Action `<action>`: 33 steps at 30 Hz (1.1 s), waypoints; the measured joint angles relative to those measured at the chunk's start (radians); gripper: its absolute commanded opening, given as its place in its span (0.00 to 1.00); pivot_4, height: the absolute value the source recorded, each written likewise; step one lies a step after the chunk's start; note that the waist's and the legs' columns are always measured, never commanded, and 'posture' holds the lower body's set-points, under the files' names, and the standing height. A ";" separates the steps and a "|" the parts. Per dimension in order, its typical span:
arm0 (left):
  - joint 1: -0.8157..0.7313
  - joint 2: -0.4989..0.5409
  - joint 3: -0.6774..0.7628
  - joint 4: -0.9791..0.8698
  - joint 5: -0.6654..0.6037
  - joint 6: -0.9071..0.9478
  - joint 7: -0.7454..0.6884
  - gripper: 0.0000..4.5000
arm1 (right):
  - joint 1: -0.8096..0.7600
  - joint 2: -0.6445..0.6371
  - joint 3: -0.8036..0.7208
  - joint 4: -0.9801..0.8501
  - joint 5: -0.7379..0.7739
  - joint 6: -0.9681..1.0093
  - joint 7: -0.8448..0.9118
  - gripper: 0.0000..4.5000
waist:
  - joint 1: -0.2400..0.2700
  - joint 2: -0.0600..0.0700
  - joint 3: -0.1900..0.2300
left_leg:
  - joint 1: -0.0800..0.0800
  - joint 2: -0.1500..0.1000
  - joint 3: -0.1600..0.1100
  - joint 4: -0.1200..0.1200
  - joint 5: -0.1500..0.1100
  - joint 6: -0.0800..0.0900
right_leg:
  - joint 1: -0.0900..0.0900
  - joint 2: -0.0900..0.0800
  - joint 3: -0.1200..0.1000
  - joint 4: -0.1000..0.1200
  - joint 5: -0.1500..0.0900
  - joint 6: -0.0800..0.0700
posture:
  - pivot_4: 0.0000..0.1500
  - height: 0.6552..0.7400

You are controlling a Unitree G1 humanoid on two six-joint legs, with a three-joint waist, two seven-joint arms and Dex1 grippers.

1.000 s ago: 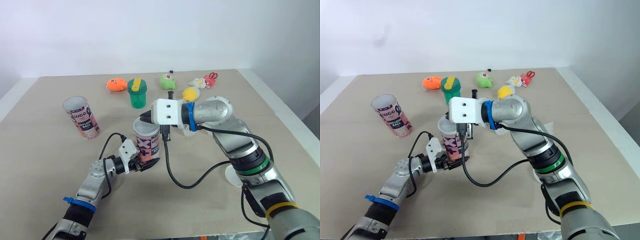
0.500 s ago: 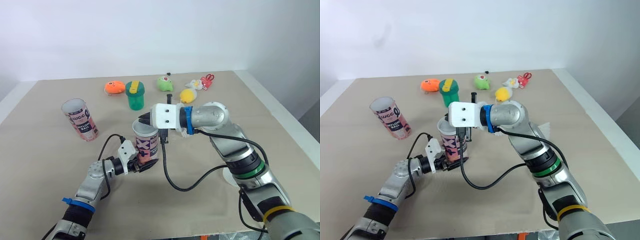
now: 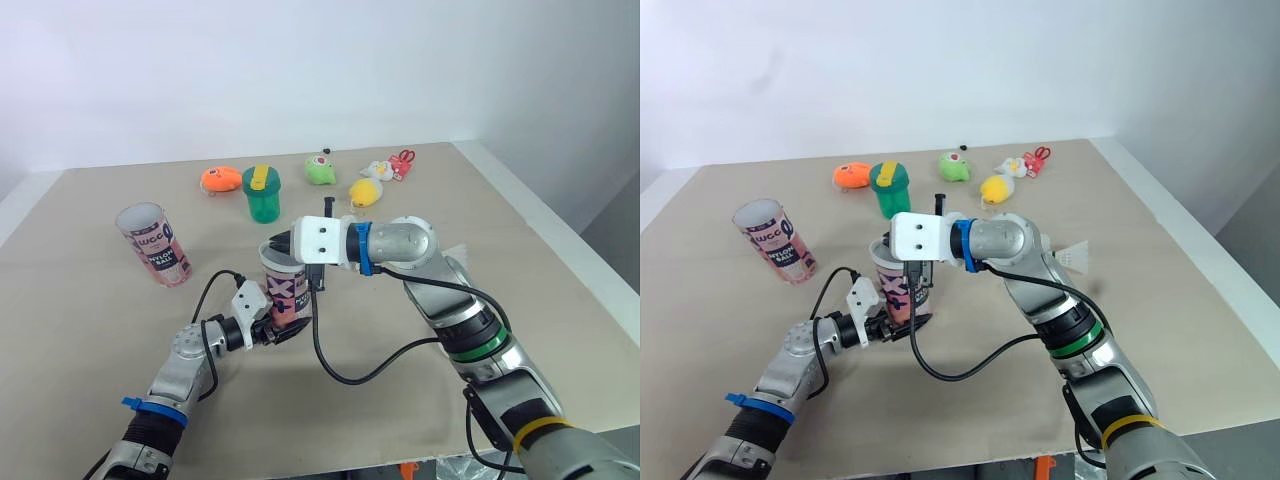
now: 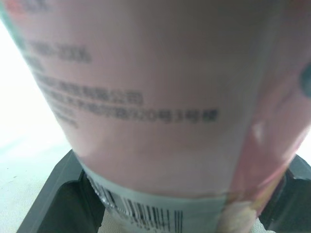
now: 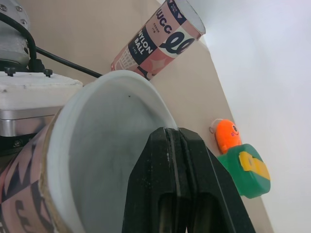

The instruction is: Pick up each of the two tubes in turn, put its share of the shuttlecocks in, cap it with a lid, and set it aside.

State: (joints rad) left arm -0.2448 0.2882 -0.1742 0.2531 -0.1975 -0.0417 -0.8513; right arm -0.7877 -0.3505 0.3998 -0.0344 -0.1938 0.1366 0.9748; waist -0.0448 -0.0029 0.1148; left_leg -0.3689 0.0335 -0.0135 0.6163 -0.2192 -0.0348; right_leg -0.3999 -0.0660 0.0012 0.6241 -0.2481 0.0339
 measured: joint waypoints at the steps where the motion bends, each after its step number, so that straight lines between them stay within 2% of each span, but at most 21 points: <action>1: 0.000 0.000 0.000 0.000 0.000 0.000 0.000 0.76 | 0.001 0.000 0.000 0.000 -0.003 -0.003 -0.001 0.03 | 0.000 0.000 0.000 | 0.000 -0.001 -0.002 0.000 0.000 0.000 | 0.000 -0.002 -0.002 0.000 0.000 0.000 | 1.00 1.00; 8: -0.001 -0.002 0.000 0.000 0.000 0.000 -0.002 0.76 | -0.005 -0.005 0.000 -0.008 -0.007 0.004 0.007 0.03 | 0.002 0.001 0.001 | 0.000 -0.004 -0.008 0.000 -0.001 -0.001 | 0.000 -0.010 -0.014 -0.001 0.000 0.000 | 1.00 1.00; 12: -0.005 -0.002 -0.008 -0.006 0.008 -0.001 -0.011 0.76 | -0.022 -0.021 -0.015 -0.044 0.029 0.075 0.044 0.29 | 0.008 0.002 0.002 | -0.001 -0.005 -0.008 0.000 -0.001 -0.001 | 0.000 -0.010 -0.016 -0.001 0.000 0.000 | 1.00 1.00; 14: -0.006 -0.006 -0.014 -0.011 0.009 -0.002 -0.018 0.76 | -0.049 -0.034 -0.024 -0.053 0.051 0.111 0.064 0.49 | 0.018 0.002 0.003 | -0.001 -0.006 -0.007 0.000 -0.002 -0.001 | 0.000 -0.011 -0.016 -0.001 0.000 0.001 | 1.00 1.00; 16: -0.006 -0.008 -0.017 -0.018 0.008 -0.002 -0.025 0.76 | -0.066 -0.038 -0.036 -0.051 0.062 0.128 0.072 0.58 | 0.025 0.001 0.004 | -0.002 -0.006 -0.008 0.000 -0.003 -0.002 | 0.000 -0.010 -0.017 -0.001 0.001 0.003 | 1.00 1.00; 17: -0.005 -0.008 -0.018 -0.020 0.008 -0.002 -0.027 0.76 | -0.072 -0.040 -0.038 -0.050 0.065 0.132 0.074 0.71 | 0.025 0.001 0.004 | -0.003 -0.006 -0.008 -0.001 -0.003 -0.002 | 0.000 -0.010 -0.017 -0.001 0.001 0.003 | 1.00 1.00; 18: -0.005 -0.007 -0.018 -0.022 0.008 -0.002 -0.029 0.76 | -0.076 -0.041 -0.040 -0.048 0.070 0.135 0.075 0.75 | 0.026 0.001 0.004 | -0.003 -0.007 -0.008 -0.001 -0.003 -0.002 | 0.000 -0.010 -0.017 -0.001 0.002 0.004 | 1.00 1.00; 20: -0.004 -0.007 -0.020 -0.028 0.008 -0.002 -0.031 0.76 | -0.099 -0.046 -0.049 -0.036 0.081 0.145 0.083 0.93 | 0.027 0.003 0.006 | -0.004 -0.008 -0.008 -0.001 -0.003 -0.002 | 0.000 -0.010 -0.017 -0.001 0.003 0.005 | 1.00 1.00; 31: -0.009 -0.008 -0.022 -0.052 -0.002 -0.003 -0.031 0.76 | -0.179 -0.072 -0.081 0.011 0.196 0.218 0.162 0.93 | 0.029 0.002 0.026 | -0.013 -0.012 -0.017 0.001 -0.003 0.000 | -0.001 -0.012 -0.026 -0.001 0.003 0.006 | 1.00 1.00; 33: -0.009 -0.009 -0.022 -0.058 -0.003 -0.003 -0.031 0.76 | -0.187 -0.078 -0.085 0.011 0.225 0.240 0.179 0.81 | 0.029 0.001 0.027 | -0.018 -0.012 -0.018 0.001 -0.001 0.002 | -0.003 -0.012 -0.027 -0.001 0.007 0.008 | 1.00 1.00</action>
State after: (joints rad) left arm -0.2536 0.2794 -0.1958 0.1948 -0.2005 -0.0443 -0.8825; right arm -0.9749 -0.4287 0.3149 -0.0238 0.0317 0.3765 1.1541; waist -0.0158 -0.0014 0.1421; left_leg -0.3868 0.0211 -0.0315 0.6176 -0.2206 -0.0329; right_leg -0.4029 -0.0777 -0.0258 0.6231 -0.2415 0.0416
